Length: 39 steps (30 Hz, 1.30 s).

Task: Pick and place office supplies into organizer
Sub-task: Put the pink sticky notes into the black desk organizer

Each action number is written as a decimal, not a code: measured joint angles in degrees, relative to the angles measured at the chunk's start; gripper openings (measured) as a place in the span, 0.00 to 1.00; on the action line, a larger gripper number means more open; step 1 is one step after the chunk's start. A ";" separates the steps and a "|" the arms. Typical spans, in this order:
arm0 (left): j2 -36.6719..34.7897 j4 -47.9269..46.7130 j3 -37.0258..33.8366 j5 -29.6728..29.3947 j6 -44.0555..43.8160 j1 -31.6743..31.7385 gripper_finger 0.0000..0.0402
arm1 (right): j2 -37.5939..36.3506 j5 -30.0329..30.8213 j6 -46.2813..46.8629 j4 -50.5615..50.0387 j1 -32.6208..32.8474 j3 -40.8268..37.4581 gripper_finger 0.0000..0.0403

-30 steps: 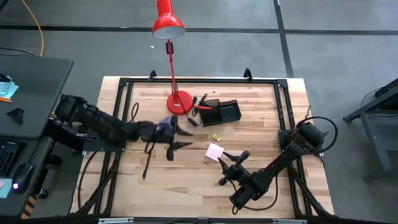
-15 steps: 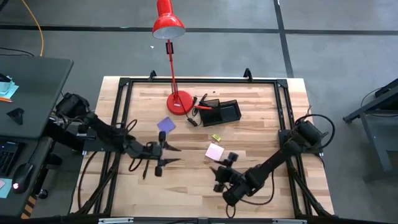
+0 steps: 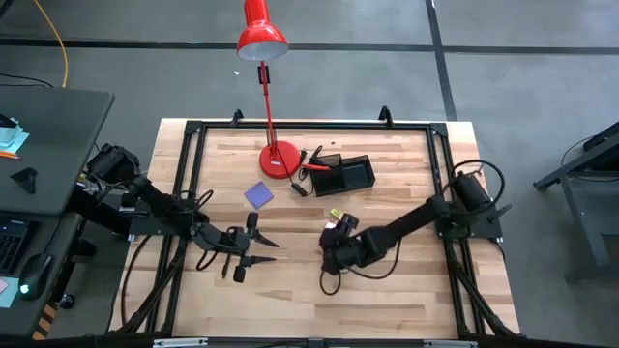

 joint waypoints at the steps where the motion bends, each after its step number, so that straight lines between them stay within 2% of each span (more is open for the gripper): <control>1: 0.00 -0.01 0.00 0.08 -0.01 0.00 0.40 | 0.00 -0.90 -0.76 -0.19 -0.22 0.00 0.70; 8: 0.00 -0.01 0.00 0.14 0.05 0.00 0.40 | 0.00 -4.64 -0.06 -5.62 -1.36 0.00 0.87; 13: 0.00 -0.01 0.00 0.14 0.01 0.00 0.40 | 0.00 -4.67 -2.64 -6.37 -0.43 0.00 0.95; 17: 0.00 -0.01 0.00 0.14 0.01 0.00 0.40 | 0.00 -6.37 -2.50 -8.33 -0.18 0.00 0.99; 22: 0.02 -0.89 0.00 0.14 0.02 0.02 0.40 | -0.49 -9.34 -7.24 -6.21 0.05 -0.02 0.99; 30: 0.02 -1.76 0.04 0.17 0.08 0.02 0.40 | -3.48 -19.98 -19.14 19.63 2.27 -1.18 0.98; 34: 0.02 -1.65 0.04 0.15 0.01 0.02 0.40 | -3.60 -30.82 -21.42 41.88 2.18 -8.35 0.97; 36: 0.02 -1.65 0.04 0.15 0.00 0.00 0.40 | -4.94 -34.74 -20.61 46.40 1.61 -12.22 0.97; 38: 0.02 -1.56 0.04 0.17 -0.01 0.00 0.40 | -8.65 -34.57 -19.93 46.54 1.34 -16.34 0.97; 39: 0.02 -1.48 0.04 0.14 0.01 0.00 0.40 | -11.21 -32.04 -19.69 47.10 1.33 -18.69 0.97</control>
